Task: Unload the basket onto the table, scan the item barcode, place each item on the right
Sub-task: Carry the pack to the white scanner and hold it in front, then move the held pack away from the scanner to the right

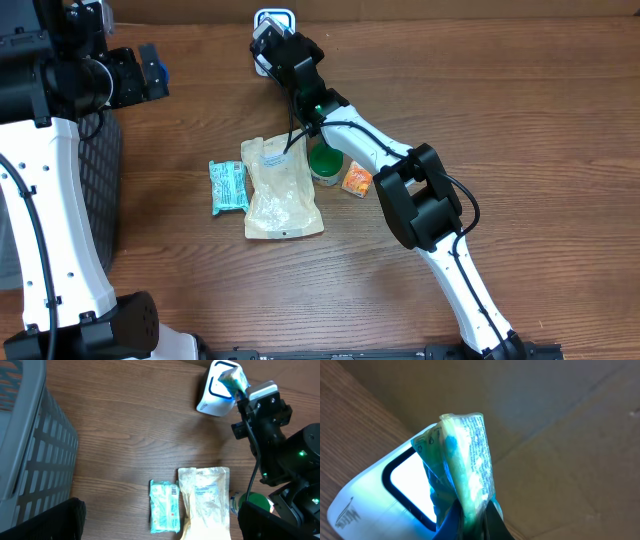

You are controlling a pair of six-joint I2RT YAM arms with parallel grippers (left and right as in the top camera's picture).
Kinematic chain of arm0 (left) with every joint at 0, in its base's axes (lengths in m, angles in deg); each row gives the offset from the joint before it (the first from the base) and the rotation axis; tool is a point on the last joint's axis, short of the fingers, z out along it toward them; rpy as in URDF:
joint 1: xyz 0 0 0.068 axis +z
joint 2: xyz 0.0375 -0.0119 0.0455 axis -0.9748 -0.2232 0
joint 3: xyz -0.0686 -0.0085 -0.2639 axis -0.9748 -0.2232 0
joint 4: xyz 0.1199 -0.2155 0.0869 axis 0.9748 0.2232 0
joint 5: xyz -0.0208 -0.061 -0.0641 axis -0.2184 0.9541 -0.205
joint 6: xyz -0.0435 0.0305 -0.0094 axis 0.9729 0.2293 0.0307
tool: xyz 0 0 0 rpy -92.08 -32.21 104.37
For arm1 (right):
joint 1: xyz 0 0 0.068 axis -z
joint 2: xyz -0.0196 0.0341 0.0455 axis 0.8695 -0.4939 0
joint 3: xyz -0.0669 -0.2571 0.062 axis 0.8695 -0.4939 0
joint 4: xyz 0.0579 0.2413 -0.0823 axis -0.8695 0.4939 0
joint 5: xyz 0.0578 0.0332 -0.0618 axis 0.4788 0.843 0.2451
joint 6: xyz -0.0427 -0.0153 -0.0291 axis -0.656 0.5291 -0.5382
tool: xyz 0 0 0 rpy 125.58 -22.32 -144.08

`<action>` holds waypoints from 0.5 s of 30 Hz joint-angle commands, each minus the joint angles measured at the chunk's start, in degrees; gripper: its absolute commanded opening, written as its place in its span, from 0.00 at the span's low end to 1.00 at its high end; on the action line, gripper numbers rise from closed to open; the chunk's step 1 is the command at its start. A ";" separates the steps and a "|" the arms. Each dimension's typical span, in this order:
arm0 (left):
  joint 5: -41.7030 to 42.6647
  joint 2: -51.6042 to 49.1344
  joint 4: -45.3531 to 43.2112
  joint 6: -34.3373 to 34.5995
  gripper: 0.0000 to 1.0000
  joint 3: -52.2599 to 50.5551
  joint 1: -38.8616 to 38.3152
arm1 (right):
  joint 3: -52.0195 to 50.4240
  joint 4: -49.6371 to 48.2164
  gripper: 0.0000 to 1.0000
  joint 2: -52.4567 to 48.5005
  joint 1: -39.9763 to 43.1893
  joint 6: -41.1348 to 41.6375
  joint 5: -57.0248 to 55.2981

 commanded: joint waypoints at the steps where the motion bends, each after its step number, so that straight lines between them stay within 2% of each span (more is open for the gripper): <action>1: 0.44 0.04 -0.09 -1.27 0.99 -0.15 -0.39 | 0.83 -2.29 0.04 0.04 0.15 -1.88 1.33; 12: 0.44 0.04 -0.09 -1.27 1.00 -0.15 -0.39 | 0.85 -5.95 0.04 1.99 -0.07 -1.51 1.09; 15: 0.44 0.04 -0.09 -1.29 0.99 -0.15 -0.39 | 0.85 -5.51 0.04 4.09 -0.07 1.73 1.11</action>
